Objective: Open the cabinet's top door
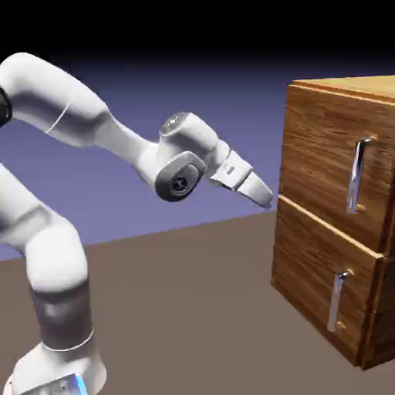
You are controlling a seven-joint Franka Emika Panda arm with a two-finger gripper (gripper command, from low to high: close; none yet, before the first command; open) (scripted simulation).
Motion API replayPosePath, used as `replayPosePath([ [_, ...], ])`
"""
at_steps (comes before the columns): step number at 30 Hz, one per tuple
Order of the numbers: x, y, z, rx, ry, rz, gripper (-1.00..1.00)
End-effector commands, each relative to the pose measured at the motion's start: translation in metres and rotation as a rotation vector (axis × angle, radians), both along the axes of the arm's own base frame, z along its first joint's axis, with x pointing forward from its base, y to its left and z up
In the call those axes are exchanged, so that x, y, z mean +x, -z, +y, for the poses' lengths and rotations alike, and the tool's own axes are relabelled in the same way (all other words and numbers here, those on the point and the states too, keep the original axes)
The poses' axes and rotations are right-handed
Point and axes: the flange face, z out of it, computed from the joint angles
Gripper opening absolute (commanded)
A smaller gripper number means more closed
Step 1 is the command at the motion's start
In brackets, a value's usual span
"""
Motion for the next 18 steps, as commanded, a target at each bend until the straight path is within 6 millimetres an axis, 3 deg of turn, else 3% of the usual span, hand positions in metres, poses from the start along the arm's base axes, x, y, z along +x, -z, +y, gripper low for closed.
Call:
replayPosePath([
  [1,0.0,-0.008,0.002,-0.038,-0.039,-0.017,1.0],
  [10,-0.006,-0.069,0.01,-0.398,-0.352,-0.176,1.0],
  [18,-0.017,-0.112,0.004,-0.74,-0.566,-0.307,1.0],
])
